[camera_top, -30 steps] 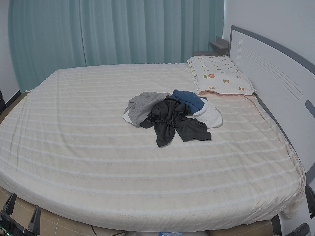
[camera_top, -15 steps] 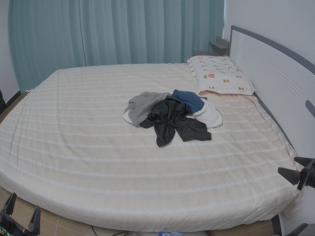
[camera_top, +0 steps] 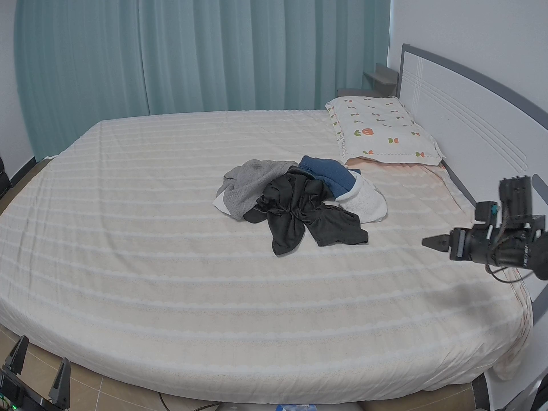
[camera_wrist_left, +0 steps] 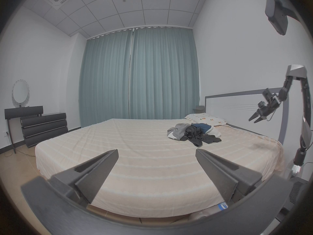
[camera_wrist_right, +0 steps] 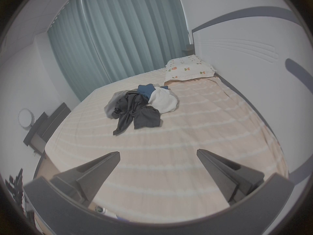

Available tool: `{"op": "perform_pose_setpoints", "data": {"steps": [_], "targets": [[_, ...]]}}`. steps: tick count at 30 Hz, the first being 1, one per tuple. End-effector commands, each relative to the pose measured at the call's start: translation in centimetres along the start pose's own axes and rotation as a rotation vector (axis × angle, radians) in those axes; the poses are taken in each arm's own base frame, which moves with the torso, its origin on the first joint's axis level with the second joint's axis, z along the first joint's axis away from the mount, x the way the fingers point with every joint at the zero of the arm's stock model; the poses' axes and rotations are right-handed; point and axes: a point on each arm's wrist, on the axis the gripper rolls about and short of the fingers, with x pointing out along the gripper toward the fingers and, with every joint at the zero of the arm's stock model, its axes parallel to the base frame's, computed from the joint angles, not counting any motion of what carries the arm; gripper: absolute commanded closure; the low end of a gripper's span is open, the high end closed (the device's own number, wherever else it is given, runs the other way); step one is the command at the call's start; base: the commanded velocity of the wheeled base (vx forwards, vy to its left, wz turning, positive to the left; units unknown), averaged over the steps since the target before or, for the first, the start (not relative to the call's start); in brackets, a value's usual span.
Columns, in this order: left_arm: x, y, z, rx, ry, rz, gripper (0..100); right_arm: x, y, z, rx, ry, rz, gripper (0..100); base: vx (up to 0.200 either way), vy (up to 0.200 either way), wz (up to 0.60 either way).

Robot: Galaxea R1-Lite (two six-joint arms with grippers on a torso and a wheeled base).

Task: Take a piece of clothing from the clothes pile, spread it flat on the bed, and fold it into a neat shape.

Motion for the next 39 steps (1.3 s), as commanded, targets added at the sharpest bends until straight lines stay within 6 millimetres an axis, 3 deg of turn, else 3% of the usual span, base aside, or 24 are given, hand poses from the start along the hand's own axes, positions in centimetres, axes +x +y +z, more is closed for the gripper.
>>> {"op": "perform_pose_setpoints", "data": {"steps": [1,6,8,16,26,35,36,39], "targets": [[0.0,0.0,-0.5,0.000,0.000,0.000,0,22.7,2.7,-4.7,0.110,0.067,-0.063,0,0.000,0.000,0.00],[0.0,0.0,-0.4,0.000,-0.002,0.000,0,24.7,4.2,-4.6,0.170,0.075,-0.069,0,0.000,0.000,0.00],[0.0,0.0,-0.4,0.000,-0.002,0.000,0,26.4,4.3,-4.5,0.171,0.071,-0.071,0,0.000,0.000,0.00],[0.0,0.0,-0.4,0.000,-0.002,0.000,0,27.8,6.3,-4.3,0.211,0.085,-0.048,0,0.000,0.000,0.00],[0.0,0.0,-0.4,0.000,-0.002,0.000,0,30.6,5.5,-3.6,0.223,0.039,-0.109,0,0.000,0.000,0.00],[0.0,0.0,-0.4,0.000,-0.002,0.000,0,30.1,5.9,-2.7,0.213,0.032,-0.121,0,0.000,0.000,0.00],[0.0,0.0,-0.4,0.000,-0.002,0.000,0,30.0,6.2,-2.8,0.208,0.032,-0.117,100,0.000,0.000,0.00],[0.0,0.0,-0.4,0.000,-0.002,0.000,0,29.8,6.4,-2.5,0.212,0.024,-0.111,100,0.000,0.000,0.00]]}}
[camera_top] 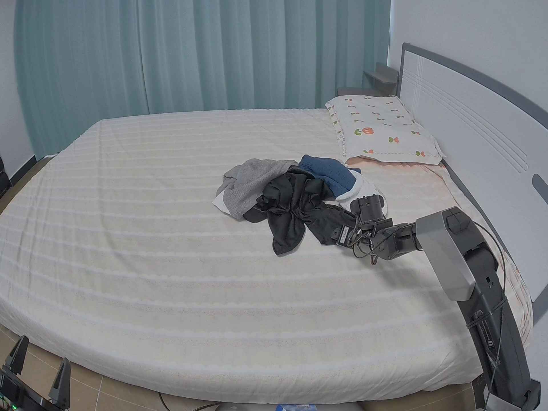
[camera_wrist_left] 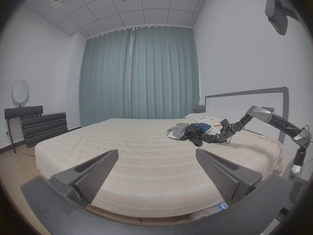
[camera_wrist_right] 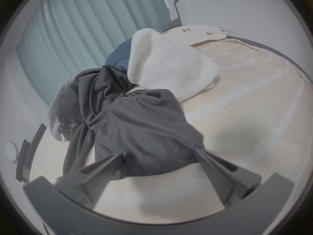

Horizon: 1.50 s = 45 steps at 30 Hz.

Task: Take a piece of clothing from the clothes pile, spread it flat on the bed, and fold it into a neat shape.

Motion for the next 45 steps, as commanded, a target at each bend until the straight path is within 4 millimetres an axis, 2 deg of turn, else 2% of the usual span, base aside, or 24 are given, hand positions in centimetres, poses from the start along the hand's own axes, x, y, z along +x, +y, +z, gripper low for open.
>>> {"op": "perform_pose_setpoints", "data": {"steps": [1,4,12,14,16,18,19,21,25,26,27,29,30,32,34,37,39,40,45], "targets": [[0.0,0.0,-0.4,0.000,-0.002,0.001,0,-0.7,0.7,0.6,0.002,-0.015,0.017,100,0.000,0.000,0.00],[0.0,0.0,-0.4,0.000,-0.002,0.001,0,-1.6,1.5,1.4,-0.009,-0.036,0.024,100,0.000,0.000,0.00],[0.0,0.0,-0.4,0.000,-0.002,0.001,0,-2.4,2.3,0.4,-0.101,-0.041,-0.022,100,0.000,0.000,0.00],[0.0,0.0,-0.4,0.000,-0.002,0.001,0,-4.5,3.2,1.1,-0.112,-0.052,-0.021,100,0.000,0.000,0.00],[0.0,0.0,-0.4,0.000,-0.002,0.001,0,-5.2,3.3,1.2,-0.119,-0.043,-0.022,100,0.000,0.000,0.00],[0.0,0.0,-0.4,0.000,-0.002,-0.001,0,-7.7,4.0,1.7,-0.115,-0.033,0.011,100,0.000,0.000,0.00],[0.0,0.0,-0.4,0.000,-0.002,0.001,0,-8.4,4.0,1.9,-0.113,-0.035,0.023,100,0.000,0.000,0.00],[0.0,0.0,-0.4,0.000,-0.002,-0.001,0,-9.6,3.9,2.2,-0.110,-0.030,0.049,100,0.000,0.000,0.00],[0.0,0.0,-0.4,0.000,-0.002,0.001,0,-14.5,2.6,2.4,-0.086,-0.017,0.161,100,0.000,0.000,0.00],[0.0,0.0,-0.4,0.000,-0.002,0.001,0,-14.5,2.6,2.4,-0.086,-0.017,0.161,100,0.000,0.000,0.00],[0.0,0.0,-0.4,0.000,-0.002,0.001,0,-17.8,1.8,2.3,-0.062,-0.004,0.255,100,0.000,0.000,0.00],[0.0,0.0,-0.4,0.000,-0.002,0.001,0,-19.9,1.1,1.8,-0.047,0.009,0.317,100,0.000,0.000,0.00],[0.0,0.0,-0.4,0.000,-0.002,0.001,0,-22.0,0.1,1.0,-0.036,0.021,0.370,100,0.000,0.000,0.00],[0.0,0.0,-0.4,0.000,-0.002,0.001,0,-22.9,-0.4,0.4,-0.036,0.021,0.390,100,0.000,0.000,0.00],[0.0,0.0,-0.4,0.000,-0.002,0.001,0,-24.5,-1.3,-0.6,-0.022,0.004,0.418,100,0.000,0.000,0.00],[0.0,0.0,-0.4,0.000,-0.002,0.001,0,-27.2,-1.5,-1.0,0.028,-0.058,0.508,100,0.000,0.000,0.00],[0.0,0.0,-0.4,0.000,-0.002,0.001,0,-27.2,-1.5,-1.0,0.028,-0.058,0.508,100,0.000,0.000,0.00],[0.0,0.0,-0.4,0.000,-0.002,-0.001,0,-29.1,-1.9,-1.0,0.052,-0.101,0.603,100,0.000,0.000,0.00],[0.0,0.0,-0.4,0.000,-0.002,0.001,0,-30.8,-2.0,-1.0,0.021,-0.132,0.689,100,0.000,0.000,0.00]]}}
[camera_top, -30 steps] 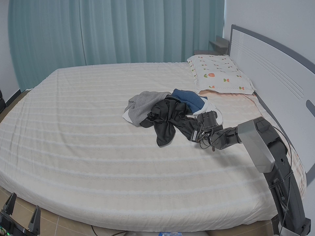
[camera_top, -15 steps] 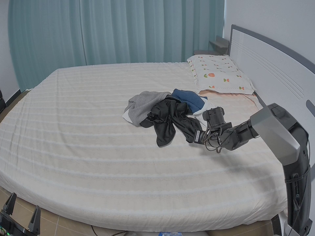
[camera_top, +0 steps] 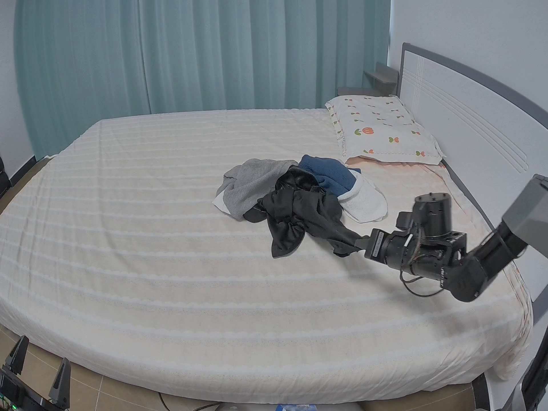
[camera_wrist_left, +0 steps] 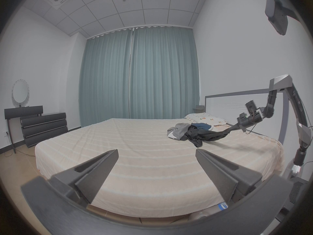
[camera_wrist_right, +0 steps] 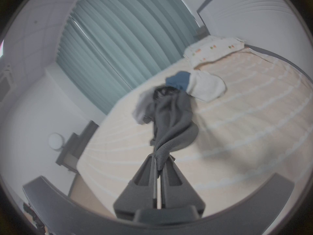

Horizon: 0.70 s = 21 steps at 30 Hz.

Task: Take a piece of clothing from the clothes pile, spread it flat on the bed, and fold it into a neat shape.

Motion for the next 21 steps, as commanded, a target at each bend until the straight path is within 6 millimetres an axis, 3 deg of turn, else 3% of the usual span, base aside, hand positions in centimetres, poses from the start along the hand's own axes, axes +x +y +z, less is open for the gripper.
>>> {"op": "perform_pose_setpoints", "data": {"steps": [1,12,21], "targets": [[0.0,0.0,-0.4,0.000,-0.002,0.000,0,-6.7,3.0,1.0,-0.006,-0.079,0.213,100,0.000,0.000,0.00],[0.0,0.0,-0.5,0.000,0.000,-0.001,0,-9.4,5.3,2.6,-0.031,-0.199,0.332,100,0.000,0.000,0.00],[0.0,0.0,-0.4,0.002,-0.005,-0.004,0,-10.5,5.7,2.9,-0.041,-0.226,0.356,100,0.000,0.000,0.00]]}}
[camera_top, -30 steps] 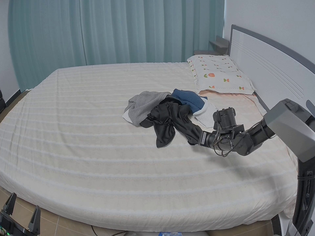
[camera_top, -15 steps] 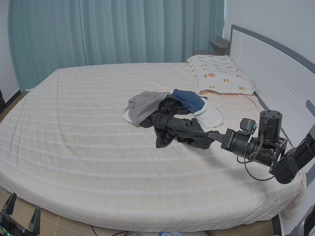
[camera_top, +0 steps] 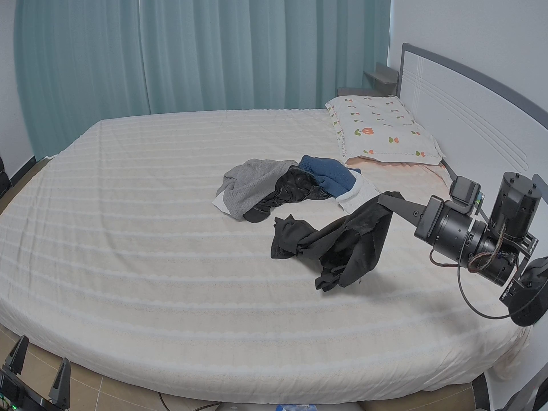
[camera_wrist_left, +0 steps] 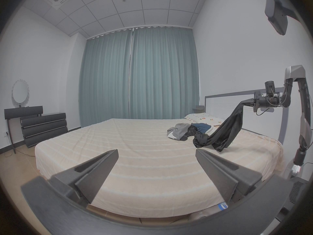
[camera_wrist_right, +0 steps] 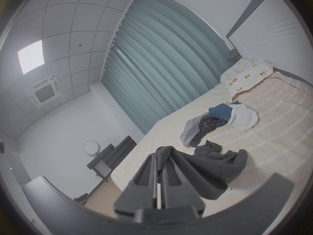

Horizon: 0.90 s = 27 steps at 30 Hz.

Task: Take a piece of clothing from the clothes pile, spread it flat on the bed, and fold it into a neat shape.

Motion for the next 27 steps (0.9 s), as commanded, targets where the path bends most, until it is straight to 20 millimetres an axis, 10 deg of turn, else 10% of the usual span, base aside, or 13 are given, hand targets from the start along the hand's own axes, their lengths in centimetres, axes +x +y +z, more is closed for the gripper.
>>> {"op": "perform_pose_setpoints", "data": {"steps": [1,12,14,27], "targets": [[0.0,0.0,-0.5,0.003,-0.003,0.012,0,-0.6,0.8,0.3,-0.006,-0.013,0.025,100,0.000,0.000,0.00],[0.0,0.0,-0.2,-0.013,-0.022,0.019,0,-1.1,1.8,0.1,-0.011,-0.009,0.058,100,0.000,0.000,0.00],[-1.2,0.0,8.5,-0.160,-0.243,-0.019,0,-0.9,1.6,-0.1,-0.006,-0.001,0.052,100,0.000,0.000,0.00],[8.8,-0.6,9.6,0.138,0.209,-0.259,0,0.2,0.8,-0.7,-0.005,0.024,0.024,100,0.000,0.000,0.00]]}}
